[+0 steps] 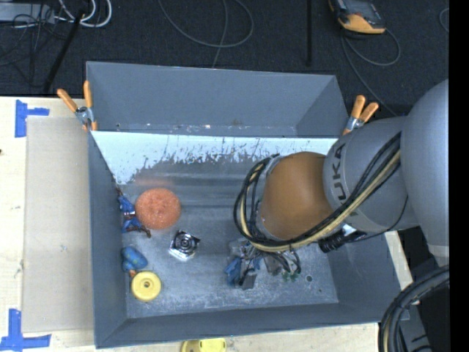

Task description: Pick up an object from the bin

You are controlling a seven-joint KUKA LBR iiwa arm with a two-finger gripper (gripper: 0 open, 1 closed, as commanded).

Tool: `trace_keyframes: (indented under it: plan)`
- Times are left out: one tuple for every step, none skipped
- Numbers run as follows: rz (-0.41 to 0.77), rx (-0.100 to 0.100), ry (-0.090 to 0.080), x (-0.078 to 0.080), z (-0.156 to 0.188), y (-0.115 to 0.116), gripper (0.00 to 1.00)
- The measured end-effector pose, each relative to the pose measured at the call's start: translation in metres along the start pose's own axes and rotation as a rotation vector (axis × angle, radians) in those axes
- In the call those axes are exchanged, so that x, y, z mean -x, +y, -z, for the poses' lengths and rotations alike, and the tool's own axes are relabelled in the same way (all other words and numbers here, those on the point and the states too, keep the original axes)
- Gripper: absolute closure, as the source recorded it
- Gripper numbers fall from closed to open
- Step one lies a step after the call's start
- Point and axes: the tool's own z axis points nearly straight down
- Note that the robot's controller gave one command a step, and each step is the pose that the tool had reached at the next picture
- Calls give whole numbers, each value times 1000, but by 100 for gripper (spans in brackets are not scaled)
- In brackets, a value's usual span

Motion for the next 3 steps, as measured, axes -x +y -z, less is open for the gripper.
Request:
trace_keyframes:
  plan:
    - [-10,0,-3,-5,108,29,100]
    - [-12,0,-3,-5,108,29,100]
    - [-11,0,0,-6,110,28,100]
